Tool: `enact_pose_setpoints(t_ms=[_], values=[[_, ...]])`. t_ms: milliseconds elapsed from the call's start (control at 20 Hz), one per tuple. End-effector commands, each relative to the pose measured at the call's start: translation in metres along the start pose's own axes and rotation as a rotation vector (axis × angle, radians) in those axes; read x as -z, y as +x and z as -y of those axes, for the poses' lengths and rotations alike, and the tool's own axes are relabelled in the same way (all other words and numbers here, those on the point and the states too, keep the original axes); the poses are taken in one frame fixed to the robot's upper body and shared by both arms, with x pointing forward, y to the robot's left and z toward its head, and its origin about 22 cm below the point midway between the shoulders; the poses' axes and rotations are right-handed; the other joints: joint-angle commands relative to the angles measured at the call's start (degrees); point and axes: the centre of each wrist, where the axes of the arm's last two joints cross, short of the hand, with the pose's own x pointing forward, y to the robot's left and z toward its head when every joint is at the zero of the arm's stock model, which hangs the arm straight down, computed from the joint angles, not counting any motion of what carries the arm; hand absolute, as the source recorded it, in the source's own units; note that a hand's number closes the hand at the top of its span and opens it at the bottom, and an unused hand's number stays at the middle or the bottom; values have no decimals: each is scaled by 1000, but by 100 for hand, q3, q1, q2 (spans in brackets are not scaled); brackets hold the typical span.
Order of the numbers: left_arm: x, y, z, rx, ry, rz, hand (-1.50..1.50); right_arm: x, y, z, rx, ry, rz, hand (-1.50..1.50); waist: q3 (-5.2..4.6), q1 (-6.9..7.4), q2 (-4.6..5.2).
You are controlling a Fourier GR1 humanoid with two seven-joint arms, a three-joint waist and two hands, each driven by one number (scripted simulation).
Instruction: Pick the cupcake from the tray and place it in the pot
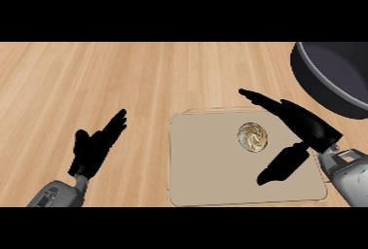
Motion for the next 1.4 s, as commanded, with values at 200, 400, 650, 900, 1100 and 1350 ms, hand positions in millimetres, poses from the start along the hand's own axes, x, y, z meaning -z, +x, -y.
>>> enact_pose_setpoints(t_ms=[200,400,650,900,1100,1350], values=[[-2,-8,14,-3,15,-6,0,19,-44,-9,-99,124,-102,-150,-1,-46,-5],[-16,9,10,3,-8,-13,0,6,-79,3,-90,20,-61,-150,2,-46,-15],[-12,1,10,11,19,-20,0,27,-96,7,-53,18,-41,-150,0,-39,-7],[-12,-8,-4,1,9,-16,0,24,-108,19,93,81,29,-150,0,-37,-4],[-1,-5,14,-4,5,-13,0,23,-111,18,199,104,80,-150,-1,-72,-9],[-5,-4,-4,6,6,-28,0,24,-135,3,290,106,60,-150,-1,-63,-9]])
